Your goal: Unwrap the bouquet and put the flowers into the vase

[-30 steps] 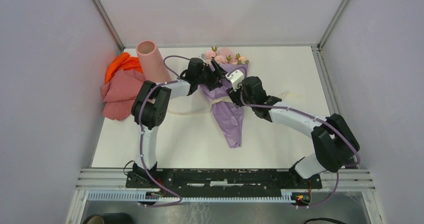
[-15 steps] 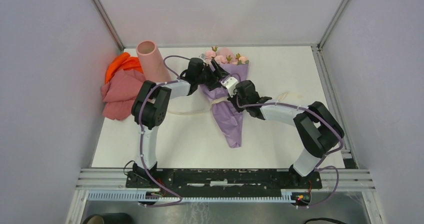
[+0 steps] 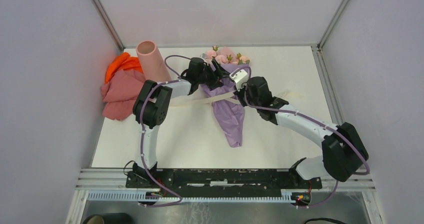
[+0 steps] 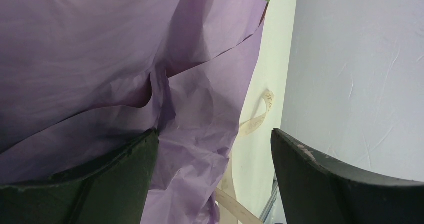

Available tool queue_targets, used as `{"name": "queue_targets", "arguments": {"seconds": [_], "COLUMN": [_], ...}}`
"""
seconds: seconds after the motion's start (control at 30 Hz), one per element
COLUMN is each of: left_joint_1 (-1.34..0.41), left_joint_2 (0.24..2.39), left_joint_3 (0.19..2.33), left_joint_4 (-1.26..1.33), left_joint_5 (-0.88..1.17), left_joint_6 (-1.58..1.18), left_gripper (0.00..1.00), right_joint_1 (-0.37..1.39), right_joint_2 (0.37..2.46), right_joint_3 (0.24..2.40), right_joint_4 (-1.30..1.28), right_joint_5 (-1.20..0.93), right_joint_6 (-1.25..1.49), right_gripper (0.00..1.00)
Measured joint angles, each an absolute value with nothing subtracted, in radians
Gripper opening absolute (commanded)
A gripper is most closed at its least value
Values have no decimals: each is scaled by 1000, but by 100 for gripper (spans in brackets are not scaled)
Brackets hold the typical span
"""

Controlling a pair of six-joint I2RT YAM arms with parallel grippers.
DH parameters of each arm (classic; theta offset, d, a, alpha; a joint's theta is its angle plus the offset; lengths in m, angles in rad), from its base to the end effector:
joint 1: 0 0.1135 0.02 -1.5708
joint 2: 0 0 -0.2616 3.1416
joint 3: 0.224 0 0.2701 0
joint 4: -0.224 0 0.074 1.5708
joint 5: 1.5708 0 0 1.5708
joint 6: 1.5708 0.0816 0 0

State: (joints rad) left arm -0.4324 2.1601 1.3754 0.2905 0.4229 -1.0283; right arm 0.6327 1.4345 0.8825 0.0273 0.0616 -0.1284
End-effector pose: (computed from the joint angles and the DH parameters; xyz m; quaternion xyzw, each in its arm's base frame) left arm 0.4625 -0.2503 0.1169 -0.1436 0.8341 -0.4686 0.2532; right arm 0.3051 0.2175 0.2078 -0.3073 0.8097 0.0987 0.4902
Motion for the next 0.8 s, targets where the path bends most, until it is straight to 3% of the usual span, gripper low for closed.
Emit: {"name": "queue_targets", "arguments": {"seconds": [0.5,0.63,0.8], "left_joint_1": [-432,-432,-432], "left_joint_2": [2196,2196,2196], "left_joint_3": [1413,1413,1412], "left_joint_4": [295,294,294], "left_joint_5": [430,430,430], "left_joint_6": [-1028,-1028,-1028], "left_gripper": [90,90,89], "right_joint_1": [558,430,305], "right_joint_2": [1224,1233,1280], "right_joint_3": [916,1080,1445], "right_joint_4": [-89,-181,-232], "right_joint_5": [176,156,159], "right_joint_6": [-125,-117,-129], "right_gripper": [0,0,0]}}
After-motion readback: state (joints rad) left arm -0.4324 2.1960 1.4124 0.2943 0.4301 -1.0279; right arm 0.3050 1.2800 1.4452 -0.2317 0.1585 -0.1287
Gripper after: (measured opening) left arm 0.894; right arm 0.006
